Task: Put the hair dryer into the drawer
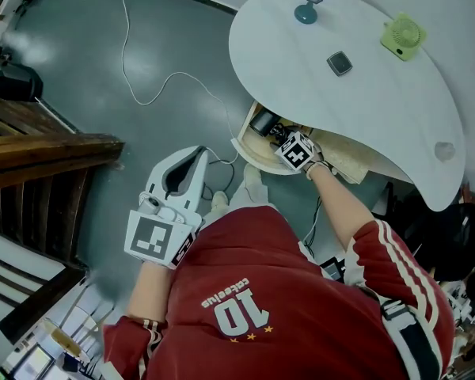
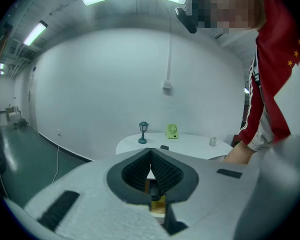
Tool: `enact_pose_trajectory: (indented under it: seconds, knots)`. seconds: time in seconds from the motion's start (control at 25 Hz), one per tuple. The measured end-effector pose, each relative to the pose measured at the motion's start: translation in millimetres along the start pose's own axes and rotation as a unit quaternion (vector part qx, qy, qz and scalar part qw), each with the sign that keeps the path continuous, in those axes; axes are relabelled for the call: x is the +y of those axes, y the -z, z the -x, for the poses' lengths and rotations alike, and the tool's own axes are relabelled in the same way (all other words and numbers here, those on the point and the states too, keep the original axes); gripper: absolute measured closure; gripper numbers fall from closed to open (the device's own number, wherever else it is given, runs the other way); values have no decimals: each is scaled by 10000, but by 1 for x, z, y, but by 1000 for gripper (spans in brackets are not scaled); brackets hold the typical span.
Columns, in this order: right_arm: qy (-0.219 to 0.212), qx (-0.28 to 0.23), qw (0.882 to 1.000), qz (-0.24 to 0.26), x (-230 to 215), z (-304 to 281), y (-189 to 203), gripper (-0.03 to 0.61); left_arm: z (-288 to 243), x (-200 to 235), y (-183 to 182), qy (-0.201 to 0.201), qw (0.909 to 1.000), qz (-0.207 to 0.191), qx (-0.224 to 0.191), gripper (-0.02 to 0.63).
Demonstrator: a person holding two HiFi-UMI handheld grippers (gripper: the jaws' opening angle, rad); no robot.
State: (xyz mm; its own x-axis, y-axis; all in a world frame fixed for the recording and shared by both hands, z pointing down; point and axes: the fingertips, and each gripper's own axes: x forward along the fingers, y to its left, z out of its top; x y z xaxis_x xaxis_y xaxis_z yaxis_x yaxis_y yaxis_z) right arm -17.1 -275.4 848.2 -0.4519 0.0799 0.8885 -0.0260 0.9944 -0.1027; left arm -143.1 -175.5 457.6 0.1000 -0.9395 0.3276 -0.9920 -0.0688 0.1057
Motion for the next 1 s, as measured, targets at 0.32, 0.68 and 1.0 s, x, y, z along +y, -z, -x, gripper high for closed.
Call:
enact_pose_trajectory:
  seconds: [0.32, 0.68, 1.0]
  knots:
    - [299, 194, 9990, -272, -29, -19, 3, 341, 4, 8, 8, -146, 9998, 23, 115, 614]
    - [1059, 117, 9922, -643, -55, -25, -4, 339, 6, 13, 14, -242, 9995, 17, 196, 614]
    - [1197, 618, 9905, -276, -54, -40, 20, 334, 2, 13, 17, -272, 9993, 7, 244, 614]
